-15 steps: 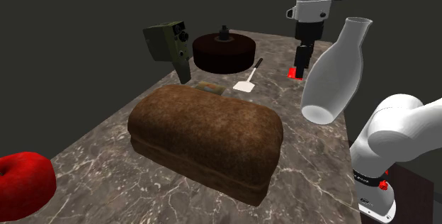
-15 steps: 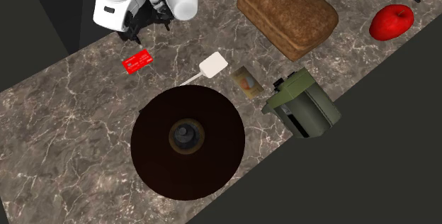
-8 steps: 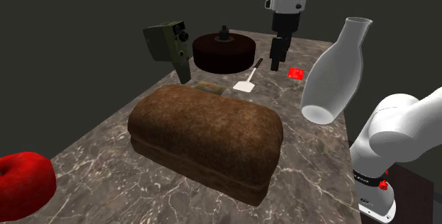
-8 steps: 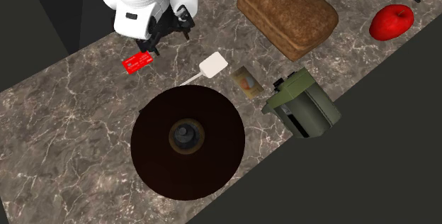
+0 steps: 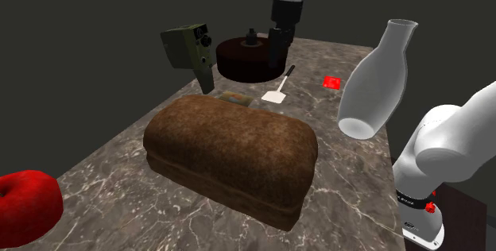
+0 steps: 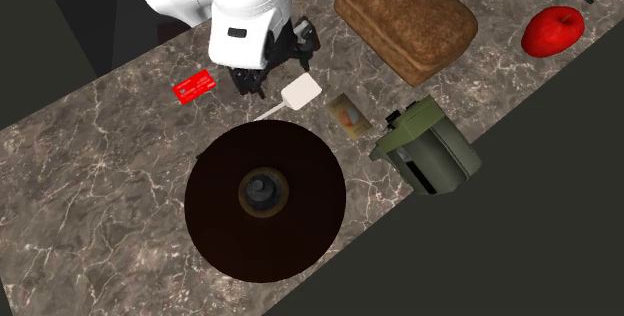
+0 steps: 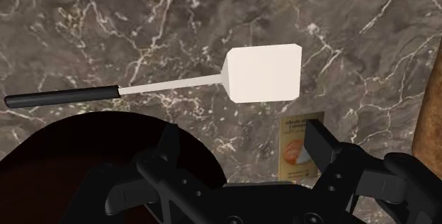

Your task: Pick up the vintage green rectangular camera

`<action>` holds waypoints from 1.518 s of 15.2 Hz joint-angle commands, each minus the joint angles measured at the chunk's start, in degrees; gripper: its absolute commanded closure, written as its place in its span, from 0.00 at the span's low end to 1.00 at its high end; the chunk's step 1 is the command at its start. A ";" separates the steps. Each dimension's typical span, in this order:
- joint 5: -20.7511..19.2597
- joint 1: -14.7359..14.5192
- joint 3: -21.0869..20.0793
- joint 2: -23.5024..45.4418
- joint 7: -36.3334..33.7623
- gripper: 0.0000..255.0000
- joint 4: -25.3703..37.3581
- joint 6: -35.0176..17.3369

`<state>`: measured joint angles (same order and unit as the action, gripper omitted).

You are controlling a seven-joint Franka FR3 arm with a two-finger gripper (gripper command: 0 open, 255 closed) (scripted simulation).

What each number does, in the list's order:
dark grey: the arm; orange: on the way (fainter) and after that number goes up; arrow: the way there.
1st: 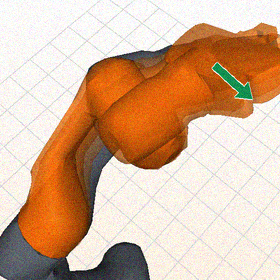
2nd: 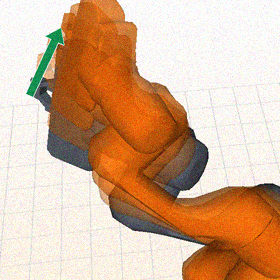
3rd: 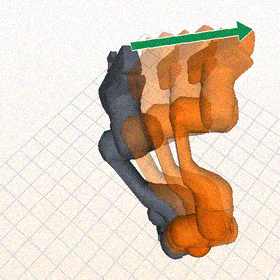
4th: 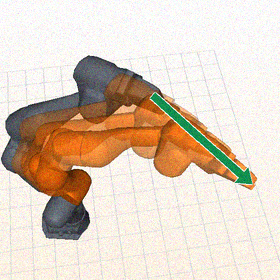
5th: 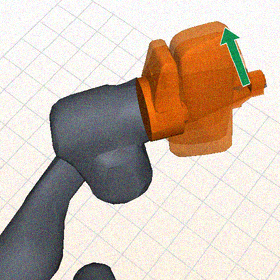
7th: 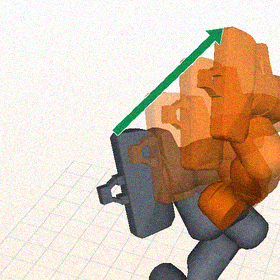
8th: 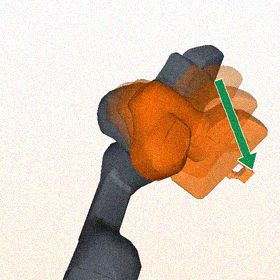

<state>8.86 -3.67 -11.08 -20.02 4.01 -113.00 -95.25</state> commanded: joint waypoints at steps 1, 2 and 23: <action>-0.12 -0.30 -0.78 2.62 -0.49 0.00 3.38 -0.77; -0.27 -0.49 -1.27 4.17 -0.90 0.00 5.41 -1.04; -9.37 -6.90 -8.34 31.71 -8.37 0.00 43.42 -1.44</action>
<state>-0.64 -10.66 -19.44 12.01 -4.43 -68.37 -95.74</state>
